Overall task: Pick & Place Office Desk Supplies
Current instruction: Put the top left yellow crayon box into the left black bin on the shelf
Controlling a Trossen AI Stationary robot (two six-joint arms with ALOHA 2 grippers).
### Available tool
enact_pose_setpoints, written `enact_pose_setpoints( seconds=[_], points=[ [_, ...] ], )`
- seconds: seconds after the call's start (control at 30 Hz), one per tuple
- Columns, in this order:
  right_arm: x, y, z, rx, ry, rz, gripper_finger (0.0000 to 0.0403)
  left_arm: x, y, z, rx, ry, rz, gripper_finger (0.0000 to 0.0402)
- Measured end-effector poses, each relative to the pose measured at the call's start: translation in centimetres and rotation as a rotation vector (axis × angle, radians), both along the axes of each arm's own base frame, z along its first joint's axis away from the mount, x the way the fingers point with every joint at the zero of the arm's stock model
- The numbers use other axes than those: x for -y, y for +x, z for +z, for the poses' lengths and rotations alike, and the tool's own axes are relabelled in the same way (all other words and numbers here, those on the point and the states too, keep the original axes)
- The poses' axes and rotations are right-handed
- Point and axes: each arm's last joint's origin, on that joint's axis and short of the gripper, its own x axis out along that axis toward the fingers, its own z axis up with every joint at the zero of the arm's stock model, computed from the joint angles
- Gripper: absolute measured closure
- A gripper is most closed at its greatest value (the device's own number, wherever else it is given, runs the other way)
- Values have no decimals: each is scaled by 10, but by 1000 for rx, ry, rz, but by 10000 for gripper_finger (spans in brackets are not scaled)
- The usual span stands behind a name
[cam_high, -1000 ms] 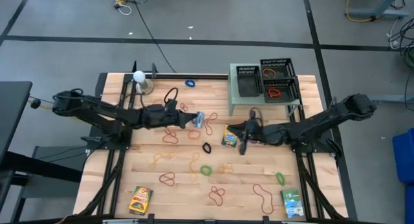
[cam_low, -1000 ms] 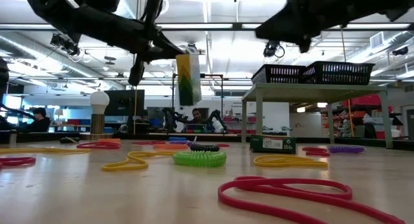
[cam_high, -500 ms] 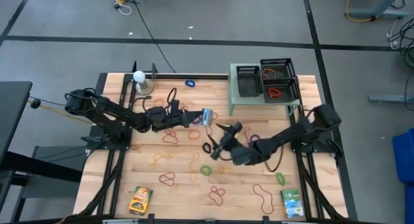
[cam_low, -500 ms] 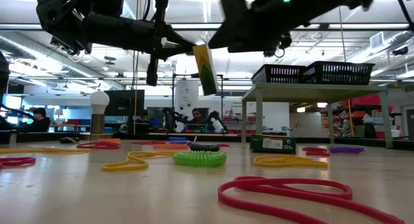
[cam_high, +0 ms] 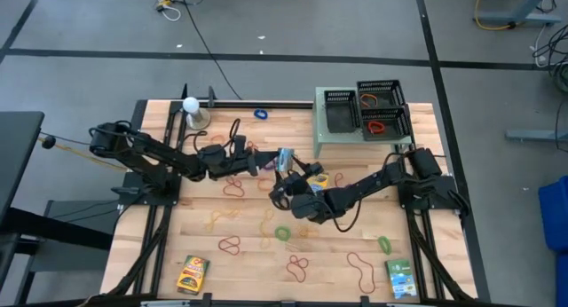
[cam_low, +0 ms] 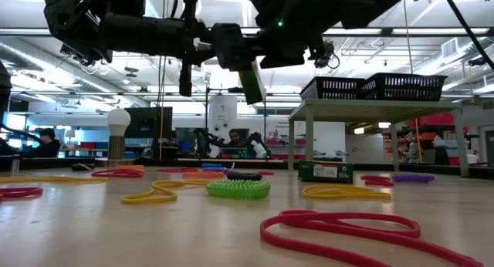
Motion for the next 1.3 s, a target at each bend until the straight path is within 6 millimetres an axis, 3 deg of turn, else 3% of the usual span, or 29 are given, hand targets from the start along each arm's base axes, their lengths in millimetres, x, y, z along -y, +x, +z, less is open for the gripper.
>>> enact_pose_setpoints(
  seconds=[0.33, 0.43, 0.6, 0.77, 0.97, 1.17, 1.3],
  points=[
    [-16, -5, 5, 13, -17, 7, 276, 0, 0, 1, -24, 133, -35, 354],
    [-20, -7, 9, 8, -27, 5, 304, 0, -1, 5, -37, 229, -66, 329],
    [-26, -20, 28, -16, -48, 39, 292, -3, -9, 16, -74, 393, -113, 279],
    [-21, -46, 57, -55, -40, 164, 280, -5, -25, 27, -178, 546, -174, 229],
    [3, -78, 90, 3, 146, 546, 279, -2, -38, 33, -228, 663, -277, 182],
    [30, -79, 98, 55, 270, 790, 278, 2, -29, 26, -207, 752, -300, 155],
    [38, -76, 98, 70, 312, 826, 278, 3, -23, 22, -186, 817, -331, 154]
  ],
)
